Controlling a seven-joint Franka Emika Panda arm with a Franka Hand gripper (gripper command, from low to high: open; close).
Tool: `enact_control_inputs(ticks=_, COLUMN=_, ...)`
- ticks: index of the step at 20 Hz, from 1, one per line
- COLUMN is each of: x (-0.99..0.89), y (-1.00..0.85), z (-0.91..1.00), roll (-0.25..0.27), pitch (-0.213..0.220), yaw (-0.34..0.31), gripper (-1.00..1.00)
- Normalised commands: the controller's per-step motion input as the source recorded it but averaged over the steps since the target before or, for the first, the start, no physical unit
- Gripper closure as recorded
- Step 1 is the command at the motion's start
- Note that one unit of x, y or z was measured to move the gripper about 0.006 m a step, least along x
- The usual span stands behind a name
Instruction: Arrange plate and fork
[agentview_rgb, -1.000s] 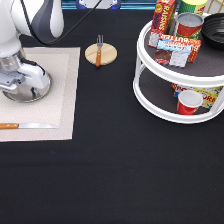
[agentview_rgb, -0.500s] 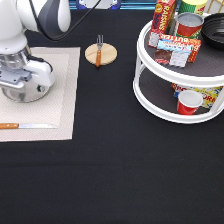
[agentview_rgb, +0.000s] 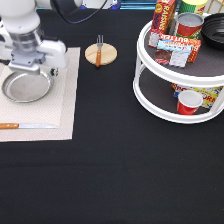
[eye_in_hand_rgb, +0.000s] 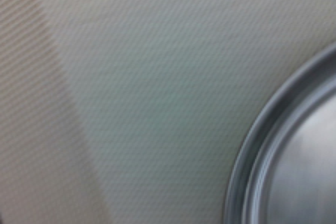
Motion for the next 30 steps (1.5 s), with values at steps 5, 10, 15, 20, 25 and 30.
enact_control_inputs(ticks=5, x=-0.83, y=0.66, z=0.01, roll=-0.037, pitch=-0.055, yaw=0.043, gripper=-1.00)
enact_control_inputs(ticks=10, x=-0.68, y=0.79, z=0.00, roll=-0.048, pitch=-0.046, yaw=0.030, gripper=-1.00)
enact_control_inputs(ticks=15, x=-0.59, y=0.77, z=-0.01, roll=-0.024, pitch=-0.042, yaw=0.063, gripper=-1.00)
enact_control_inputs(ticks=20, x=-0.45, y=0.77, z=-0.01, roll=-0.037, pitch=-0.042, yaw=0.078, gripper=-1.00)
enact_control_inputs(ticks=25, x=-0.39, y=0.77, z=-0.06, roll=-0.077, pitch=-0.048, yaw=0.067, gripper=-1.00)
enact_control_inputs(ticks=30, x=-0.54, y=0.67, z=-0.16, roll=-0.079, pitch=-0.057, yaw=0.066, gripper=-1.00)
